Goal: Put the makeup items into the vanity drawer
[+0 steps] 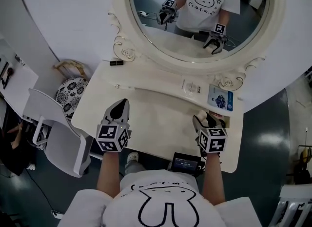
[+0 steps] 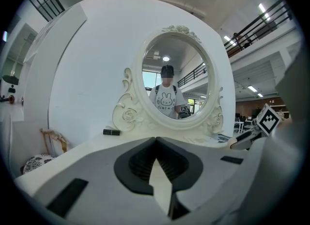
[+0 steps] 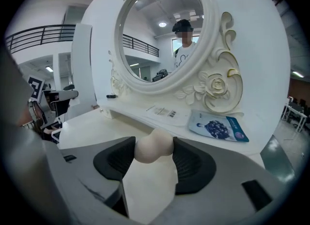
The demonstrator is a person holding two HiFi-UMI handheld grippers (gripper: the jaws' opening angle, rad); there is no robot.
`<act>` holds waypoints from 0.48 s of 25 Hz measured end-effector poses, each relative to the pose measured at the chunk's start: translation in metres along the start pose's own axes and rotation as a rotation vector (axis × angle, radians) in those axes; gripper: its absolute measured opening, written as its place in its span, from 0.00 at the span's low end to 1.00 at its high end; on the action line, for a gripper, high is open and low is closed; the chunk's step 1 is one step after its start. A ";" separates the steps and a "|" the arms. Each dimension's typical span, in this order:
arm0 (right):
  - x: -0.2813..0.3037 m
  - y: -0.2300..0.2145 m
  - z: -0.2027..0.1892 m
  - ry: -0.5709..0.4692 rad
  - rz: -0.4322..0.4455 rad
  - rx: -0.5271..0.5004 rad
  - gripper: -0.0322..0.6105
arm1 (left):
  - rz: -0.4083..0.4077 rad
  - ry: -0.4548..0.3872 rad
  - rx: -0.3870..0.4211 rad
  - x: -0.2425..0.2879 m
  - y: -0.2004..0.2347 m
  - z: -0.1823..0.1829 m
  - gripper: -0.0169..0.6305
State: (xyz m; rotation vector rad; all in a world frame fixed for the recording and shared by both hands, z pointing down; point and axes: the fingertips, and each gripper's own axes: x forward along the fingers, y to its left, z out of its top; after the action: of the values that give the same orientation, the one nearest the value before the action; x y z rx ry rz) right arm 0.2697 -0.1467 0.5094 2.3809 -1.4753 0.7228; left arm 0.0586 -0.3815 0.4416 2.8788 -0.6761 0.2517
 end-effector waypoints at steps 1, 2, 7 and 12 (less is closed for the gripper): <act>-0.004 -0.007 -0.002 -0.004 -0.005 0.004 0.44 | -0.004 0.000 0.002 0.001 -0.007 0.000 0.07; -0.007 -0.013 -0.004 -0.007 -0.011 0.007 0.44 | -0.006 0.001 0.005 0.002 -0.014 -0.001 0.07; -0.020 -0.045 -0.013 -0.014 -0.038 0.014 0.44 | -0.008 0.006 0.004 0.008 -0.043 -0.007 0.07; -0.026 -0.074 -0.020 -0.023 -0.057 0.043 0.45 | -0.013 0.024 0.019 0.013 -0.068 -0.016 0.07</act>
State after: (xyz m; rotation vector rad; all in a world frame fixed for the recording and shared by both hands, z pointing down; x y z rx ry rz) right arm 0.3204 -0.0835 0.5165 2.4607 -1.4077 0.7228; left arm 0.0989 -0.3241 0.4505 2.8924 -0.6538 0.2924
